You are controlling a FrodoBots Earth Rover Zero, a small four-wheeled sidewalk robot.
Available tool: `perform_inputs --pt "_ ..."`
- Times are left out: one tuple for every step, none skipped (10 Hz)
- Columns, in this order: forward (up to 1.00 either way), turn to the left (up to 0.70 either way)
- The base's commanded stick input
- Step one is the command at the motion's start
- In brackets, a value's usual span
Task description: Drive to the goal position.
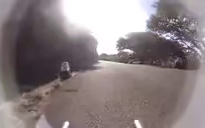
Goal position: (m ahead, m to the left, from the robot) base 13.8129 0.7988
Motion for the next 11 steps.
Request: perform_inputs --pt "0.70 0.00" --pt "0.70 0.00" --pt "0.70 0.00" --pt "0.70 -0.14" --pt "0.70 -0.20" --pt "0.70 -0.32" --pt "0.70 -0.33" --pt "0.70 -0.34" --pt "0.70 -0.33" --pt "0.70 -0.30" --pt "0.70 -0.02"
